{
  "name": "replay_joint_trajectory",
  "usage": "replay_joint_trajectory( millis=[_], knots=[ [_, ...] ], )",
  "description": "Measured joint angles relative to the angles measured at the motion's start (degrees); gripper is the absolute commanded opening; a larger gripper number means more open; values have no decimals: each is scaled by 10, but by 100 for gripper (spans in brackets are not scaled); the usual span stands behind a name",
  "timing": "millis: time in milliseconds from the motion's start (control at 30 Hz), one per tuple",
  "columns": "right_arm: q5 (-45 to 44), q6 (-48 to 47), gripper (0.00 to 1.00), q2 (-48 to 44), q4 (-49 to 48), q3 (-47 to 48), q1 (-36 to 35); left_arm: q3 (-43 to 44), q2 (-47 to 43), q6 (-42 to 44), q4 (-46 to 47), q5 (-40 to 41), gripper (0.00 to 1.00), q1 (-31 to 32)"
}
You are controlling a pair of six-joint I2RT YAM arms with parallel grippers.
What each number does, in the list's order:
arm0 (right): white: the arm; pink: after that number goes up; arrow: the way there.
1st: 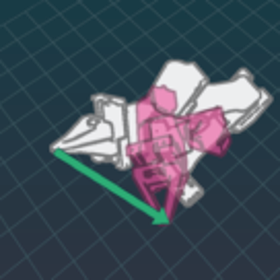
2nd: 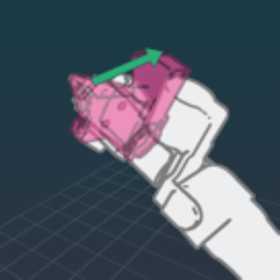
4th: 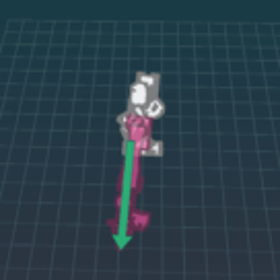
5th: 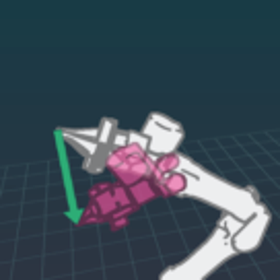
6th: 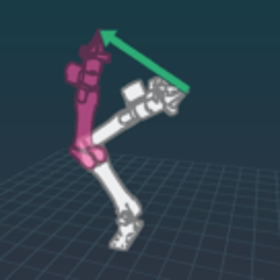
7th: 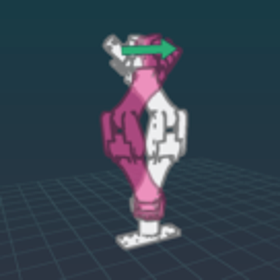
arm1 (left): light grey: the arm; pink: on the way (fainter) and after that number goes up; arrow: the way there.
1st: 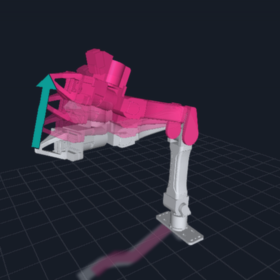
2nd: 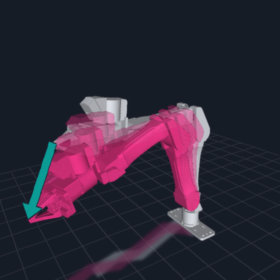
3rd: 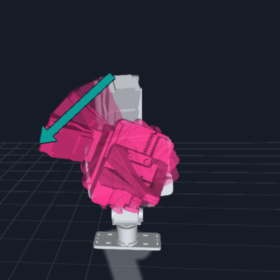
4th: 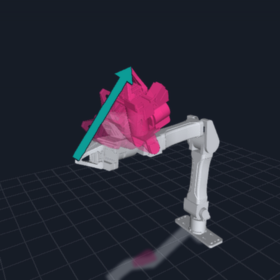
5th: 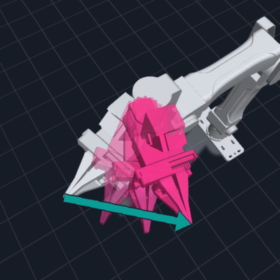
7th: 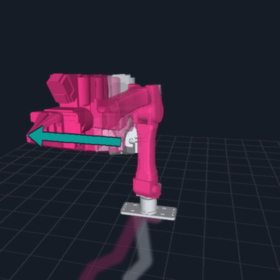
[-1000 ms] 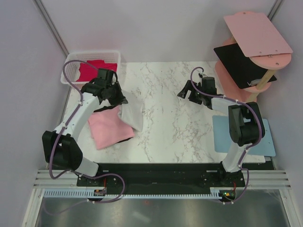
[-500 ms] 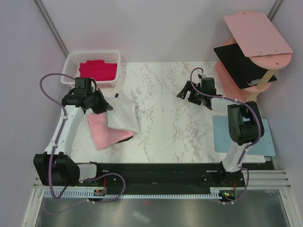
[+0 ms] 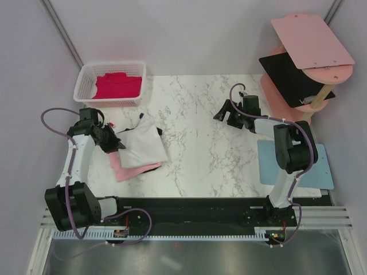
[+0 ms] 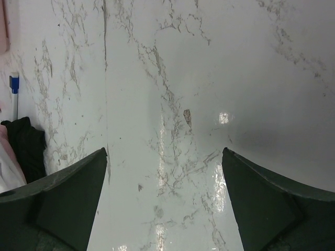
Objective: Fold and stack the t-shirts
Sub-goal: Put the neatly folded tshirt into the corner of the board with the left arm
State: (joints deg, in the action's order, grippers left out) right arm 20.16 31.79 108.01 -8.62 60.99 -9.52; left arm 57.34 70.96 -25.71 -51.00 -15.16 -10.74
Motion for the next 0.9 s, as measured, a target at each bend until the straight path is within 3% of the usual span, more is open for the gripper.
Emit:
replay_joint_trajectory(
  millis=[467, 600, 633, 700, 767, 800, 900],
  knots=[
    [7, 2, 98, 7, -5, 0, 0, -5, 48, 36, -5, 82, 5, -30],
    [8, 2, 98, 7, -5, 0, 0, -5, 61, 39, -10, 119, 32, -31],
    [8, 2, 98, 8, -5, 0, 0, -3, 67, 41, -11, 124, 49, -31],
    [8, 2, 98, 9, -6, 0, 0, 2, 78, 47, -12, 132, 56, -31],
    [9, 2, 98, 10, -6, 0, 0, 11, 87, 50, -11, 134, 73, -31],
    [9, 2, 98, 11, -6, 0, 0, 15, 88, 52, -10, 134, 86, -31],
    [10, 2, 98, 12, -7, 0, 0, 25, 70, 55, -6, 134, 89, -31]
  ],
)
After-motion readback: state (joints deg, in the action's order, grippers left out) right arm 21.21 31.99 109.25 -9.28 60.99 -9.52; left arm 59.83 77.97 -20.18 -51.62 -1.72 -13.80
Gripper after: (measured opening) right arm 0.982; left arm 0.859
